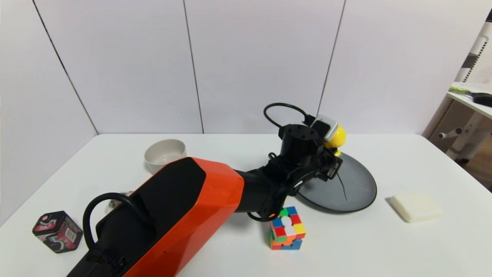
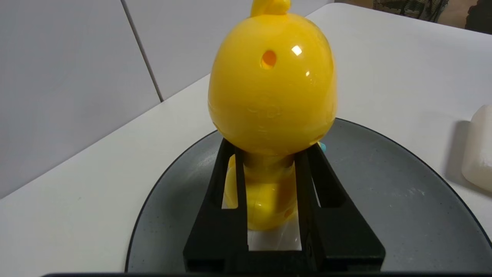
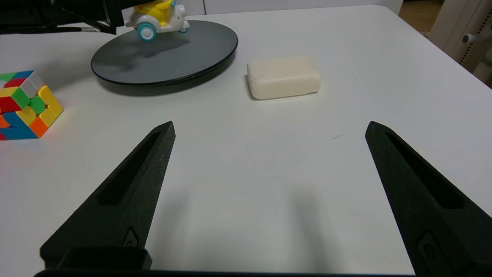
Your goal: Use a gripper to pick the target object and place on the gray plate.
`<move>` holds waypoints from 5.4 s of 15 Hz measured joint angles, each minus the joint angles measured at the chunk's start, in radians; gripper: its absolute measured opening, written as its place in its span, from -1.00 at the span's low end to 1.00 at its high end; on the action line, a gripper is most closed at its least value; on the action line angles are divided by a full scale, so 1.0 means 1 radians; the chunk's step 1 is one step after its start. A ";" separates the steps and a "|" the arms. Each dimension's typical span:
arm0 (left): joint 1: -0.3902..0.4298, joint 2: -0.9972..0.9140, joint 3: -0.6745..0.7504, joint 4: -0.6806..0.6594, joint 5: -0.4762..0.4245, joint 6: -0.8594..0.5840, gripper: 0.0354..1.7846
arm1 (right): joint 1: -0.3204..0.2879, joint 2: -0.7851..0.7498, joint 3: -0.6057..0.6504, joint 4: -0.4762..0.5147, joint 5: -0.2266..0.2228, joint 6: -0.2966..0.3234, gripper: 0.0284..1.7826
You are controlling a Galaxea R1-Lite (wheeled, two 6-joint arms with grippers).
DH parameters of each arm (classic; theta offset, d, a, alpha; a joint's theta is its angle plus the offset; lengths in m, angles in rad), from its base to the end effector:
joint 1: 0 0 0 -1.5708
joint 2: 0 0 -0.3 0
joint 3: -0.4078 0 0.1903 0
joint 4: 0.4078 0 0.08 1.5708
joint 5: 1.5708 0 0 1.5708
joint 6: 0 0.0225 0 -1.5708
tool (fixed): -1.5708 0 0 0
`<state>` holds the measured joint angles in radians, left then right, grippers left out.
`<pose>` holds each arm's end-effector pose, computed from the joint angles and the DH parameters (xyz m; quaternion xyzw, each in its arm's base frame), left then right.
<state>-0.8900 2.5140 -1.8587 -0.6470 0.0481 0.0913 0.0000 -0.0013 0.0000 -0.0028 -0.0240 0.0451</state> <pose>0.3343 -0.4110 0.1287 0.0435 -0.0149 -0.4084 0.9117 -0.0229 -0.0005 0.0757 0.0226 -0.0023 -0.0120 0.9997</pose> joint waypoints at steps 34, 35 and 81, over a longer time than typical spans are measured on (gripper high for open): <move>0.154 -1.246 1.188 0.117 0.003 0.008 0.85 | 0.000 0.000 0.000 0.000 0.000 0.000 0.92; 0.210 -1.321 1.245 0.118 0.002 0.010 0.86 | 0.000 0.000 0.000 0.000 0.000 0.001 0.92; 0.891 -2.516 1.859 0.643 -0.039 -0.117 0.89 | 0.000 0.000 0.000 0.000 0.001 -0.002 0.92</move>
<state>0.0013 -0.0023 0.0000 -0.0043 0.0091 -0.0257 0.0000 -0.0009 0.0000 -0.0023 -0.0234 0.0432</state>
